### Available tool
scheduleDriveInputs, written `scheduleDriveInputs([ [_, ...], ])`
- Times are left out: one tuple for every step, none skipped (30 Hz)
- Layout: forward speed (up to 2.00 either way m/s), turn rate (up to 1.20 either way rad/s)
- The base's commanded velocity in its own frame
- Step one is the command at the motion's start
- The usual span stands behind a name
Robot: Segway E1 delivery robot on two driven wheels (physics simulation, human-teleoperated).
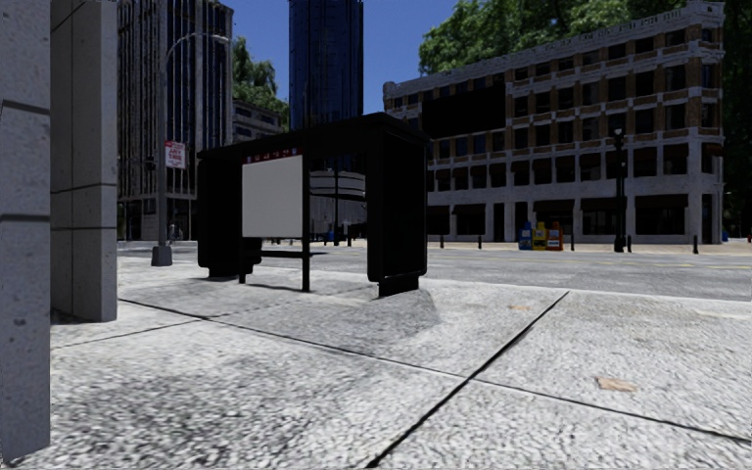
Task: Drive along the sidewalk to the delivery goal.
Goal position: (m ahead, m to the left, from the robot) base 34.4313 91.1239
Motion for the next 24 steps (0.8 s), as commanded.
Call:
scheduleDriveInputs([
  [2.0, 0.6],
  [2.0, 0.6],
  [2.0, 0.6],
  [2.0, 0.59],
  [2.0, 0.57],
  [2.0, 0.57],
  [2.0, 0.56],
  [2.0, 0.56],
  [2.0, 0.55],
  [2.0, 0.55],
  [2.0, 0.55],
  [2.0, 0.55],
  [2.0, 0.55],
  [2.0, 0.55],
  [2.0, 0.52],
  [2.0, 0.5],
  [2.0, 0.49],
  [2.0, 0.49],
  [2.0, 0.49],
  [2.0, 0.48],
  [2.0, 0.47],
  [2.0, 0.47],
  [2.0, 0.42],
  [2.0, 0.33],
])
